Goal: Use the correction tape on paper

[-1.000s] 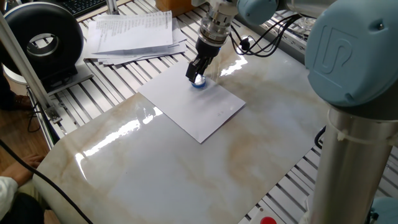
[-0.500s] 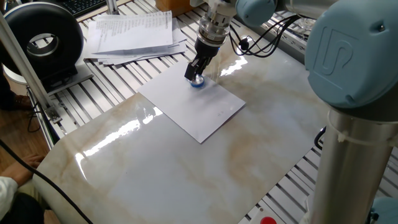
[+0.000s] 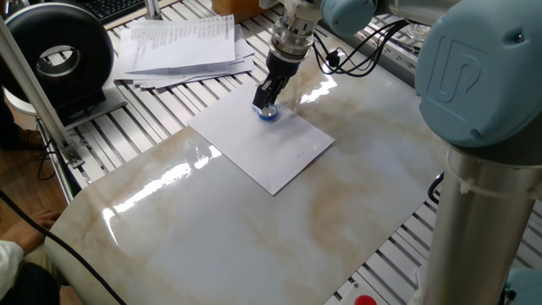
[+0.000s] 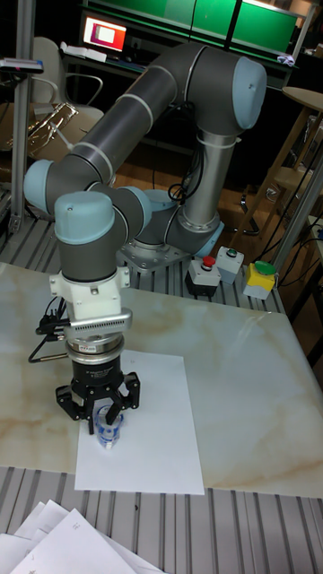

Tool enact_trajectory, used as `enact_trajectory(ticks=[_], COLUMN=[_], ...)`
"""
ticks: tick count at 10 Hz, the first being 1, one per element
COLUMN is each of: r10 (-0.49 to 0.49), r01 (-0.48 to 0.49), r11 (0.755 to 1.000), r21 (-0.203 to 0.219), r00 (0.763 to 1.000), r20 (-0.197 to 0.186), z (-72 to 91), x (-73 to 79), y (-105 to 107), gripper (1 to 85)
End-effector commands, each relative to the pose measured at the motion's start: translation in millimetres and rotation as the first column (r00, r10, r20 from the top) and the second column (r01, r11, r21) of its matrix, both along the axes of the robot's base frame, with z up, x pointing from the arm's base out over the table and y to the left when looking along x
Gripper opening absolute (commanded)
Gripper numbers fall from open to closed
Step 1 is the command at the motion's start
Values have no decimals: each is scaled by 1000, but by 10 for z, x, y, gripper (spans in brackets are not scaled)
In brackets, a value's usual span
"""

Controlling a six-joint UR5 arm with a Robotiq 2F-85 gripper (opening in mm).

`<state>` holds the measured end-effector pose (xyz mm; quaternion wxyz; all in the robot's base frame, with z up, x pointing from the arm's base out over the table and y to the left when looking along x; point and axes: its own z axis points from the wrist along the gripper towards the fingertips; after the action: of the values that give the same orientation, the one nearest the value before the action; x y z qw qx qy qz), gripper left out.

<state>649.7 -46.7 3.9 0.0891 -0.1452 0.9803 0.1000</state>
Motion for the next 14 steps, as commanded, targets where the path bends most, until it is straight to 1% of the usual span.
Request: enact_trajectory(ticks=[1, 2, 4, 6, 7, 9, 10, 11, 13, 14], r10=[36, 58, 108, 93, 87, 92, 72, 81, 131, 152], r01=[-35, -56, -104, -94, -88, -94, -72, -81, -131, -152], r11=[998, 996, 982, 986, 989, 994, 997, 997, 991, 988], r21=[-50, -76, -157, -140, -115, -56, -3, 9, 9, -2], r00=[999, 998, 994, 996, 996, 995, 996, 995, 990, 987], r20=[21, 21, 13, -9, -17, -39, -58, -62, -50, -43], z=[46, 74, 147, 197, 205, 207, 226, 228, 169, 142], x=[52, 47, 36, -27, -50, -117, -166, -184, -193, -185], y=[-125, -182, -323, -248, -184, -37, 82, 97, 17, -56], gripper=[403, 410, 423, 433, 437, 457, 463, 463, 470, 477])
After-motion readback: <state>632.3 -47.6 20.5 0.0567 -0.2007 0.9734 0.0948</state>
